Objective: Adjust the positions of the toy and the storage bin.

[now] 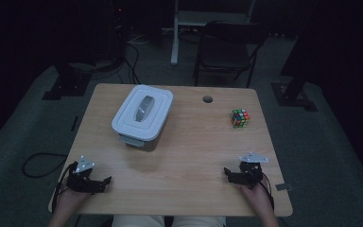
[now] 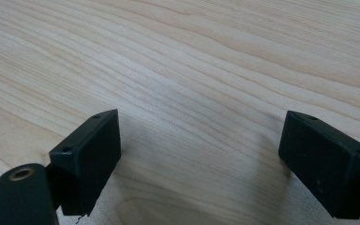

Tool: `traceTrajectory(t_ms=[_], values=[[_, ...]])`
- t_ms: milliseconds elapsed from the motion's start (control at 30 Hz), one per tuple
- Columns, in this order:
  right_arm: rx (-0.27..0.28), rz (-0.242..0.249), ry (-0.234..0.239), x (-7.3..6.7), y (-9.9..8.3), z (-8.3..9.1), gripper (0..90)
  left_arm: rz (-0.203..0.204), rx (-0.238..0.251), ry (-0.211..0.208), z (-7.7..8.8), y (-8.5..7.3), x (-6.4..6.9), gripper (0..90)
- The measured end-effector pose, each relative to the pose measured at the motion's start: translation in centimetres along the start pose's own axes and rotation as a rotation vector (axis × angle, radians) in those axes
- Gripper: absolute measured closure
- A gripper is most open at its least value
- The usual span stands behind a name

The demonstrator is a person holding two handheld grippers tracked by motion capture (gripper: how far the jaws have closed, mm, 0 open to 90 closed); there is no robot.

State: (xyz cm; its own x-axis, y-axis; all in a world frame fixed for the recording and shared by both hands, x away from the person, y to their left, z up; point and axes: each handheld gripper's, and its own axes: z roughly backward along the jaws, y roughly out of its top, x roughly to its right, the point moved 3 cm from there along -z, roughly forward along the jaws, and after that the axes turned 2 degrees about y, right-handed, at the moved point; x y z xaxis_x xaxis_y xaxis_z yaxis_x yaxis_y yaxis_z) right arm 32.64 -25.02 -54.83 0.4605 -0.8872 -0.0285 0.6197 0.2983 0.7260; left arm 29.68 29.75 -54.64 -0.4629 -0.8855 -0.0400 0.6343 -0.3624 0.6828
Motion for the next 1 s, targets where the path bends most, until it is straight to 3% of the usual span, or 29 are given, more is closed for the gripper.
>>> traceTrajectory(t_ms=[300, 433, 700, 833, 1000], values=[[-0.001, 0.007, 0.013, -0.1, 0.0, 0.0, 12.0, 0.001, -0.001, 0.001, 0.0, 0.0, 0.0, 0.5], [-0.003, -0.008, -0.007, -0.3, 0.1, -0.1, 12.0, -0.001, -0.007, -0.002, 0.0, 0.1, -0.1, 0.5], [-0.005, -0.003, -0.001, -0.8, 0.7, -0.7, 12.1, -0.022, -0.026, -0.019, -0.5, 0.8, -0.3, 0.5], [-0.001, -0.014, -0.012, -1.1, 1.3, -1.3, 13.5, -0.017, -0.024, -0.017, -0.8, 1.5, -0.7, 0.5], [-0.001, 0.011, 0.013, -1.8, 2.4, -2.4, 13.6, -0.003, -0.017, -0.023, -1.1, 2.6, -1.7, 0.5]])
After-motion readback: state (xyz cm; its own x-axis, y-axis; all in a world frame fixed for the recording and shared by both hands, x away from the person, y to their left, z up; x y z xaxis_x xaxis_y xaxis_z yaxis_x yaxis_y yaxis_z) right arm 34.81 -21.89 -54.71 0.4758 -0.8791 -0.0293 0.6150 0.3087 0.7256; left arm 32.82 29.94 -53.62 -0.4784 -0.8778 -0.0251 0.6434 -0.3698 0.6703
